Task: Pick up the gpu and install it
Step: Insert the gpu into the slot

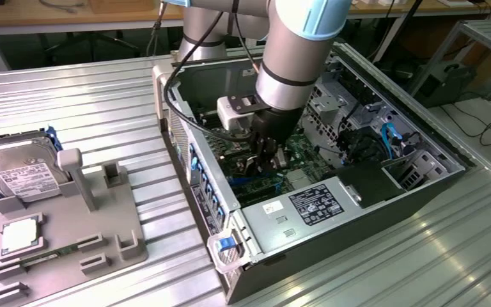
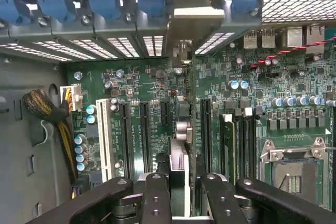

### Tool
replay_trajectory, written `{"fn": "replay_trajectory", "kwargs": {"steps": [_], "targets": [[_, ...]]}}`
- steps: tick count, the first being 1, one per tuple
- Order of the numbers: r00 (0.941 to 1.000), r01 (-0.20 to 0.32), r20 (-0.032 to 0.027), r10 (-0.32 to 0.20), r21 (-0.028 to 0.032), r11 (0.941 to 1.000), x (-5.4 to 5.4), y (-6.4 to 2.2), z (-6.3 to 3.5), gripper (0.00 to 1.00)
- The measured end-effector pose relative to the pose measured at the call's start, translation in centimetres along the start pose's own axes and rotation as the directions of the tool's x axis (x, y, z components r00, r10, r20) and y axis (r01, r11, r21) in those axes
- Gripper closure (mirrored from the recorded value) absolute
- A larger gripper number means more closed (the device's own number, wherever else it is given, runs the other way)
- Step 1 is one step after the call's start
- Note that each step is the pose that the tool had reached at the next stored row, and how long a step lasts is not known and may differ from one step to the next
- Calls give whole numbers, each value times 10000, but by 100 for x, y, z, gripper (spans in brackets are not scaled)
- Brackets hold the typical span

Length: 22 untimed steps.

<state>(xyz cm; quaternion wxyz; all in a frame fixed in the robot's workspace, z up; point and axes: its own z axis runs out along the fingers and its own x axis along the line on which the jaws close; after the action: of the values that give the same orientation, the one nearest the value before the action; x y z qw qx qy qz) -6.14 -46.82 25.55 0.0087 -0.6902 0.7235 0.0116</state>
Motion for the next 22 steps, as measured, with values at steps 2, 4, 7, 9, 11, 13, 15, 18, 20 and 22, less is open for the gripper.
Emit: {"fn": "replay_trajectory", "kwargs": {"steps": [2, 4, 7, 9, 11, 13, 15, 18, 20, 22], "targets": [[10000, -2, 4, 2, -15, 10000, -15, 1, 53, 72], [10000, 3, 4, -3, -16, 10000, -34, 2, 54, 72], [9995, 319, 3, -319, -25, 9995, -56, 3, 56, 72], [9995, 318, 67, -318, -25, 9995, -54, 3, 151, 72], [9995, 318, 78, -318, -27, 9995, -53, 2, 192, 72], [9995, 319, 76, -319, -28, 9995, -53, 2, 193, 72], [9995, 319, 77, -319, -28, 9995, -53, 2, 195, 72], [9995, 319, 77, -319, -28, 9995, -53, 2, 199, 72], [9995, 319, 72, -318, -30, 9995, -51, 2, 221, 72], [9995, 319, 71, -319, -31, 9995, -50, 3, 259, 72]]}}
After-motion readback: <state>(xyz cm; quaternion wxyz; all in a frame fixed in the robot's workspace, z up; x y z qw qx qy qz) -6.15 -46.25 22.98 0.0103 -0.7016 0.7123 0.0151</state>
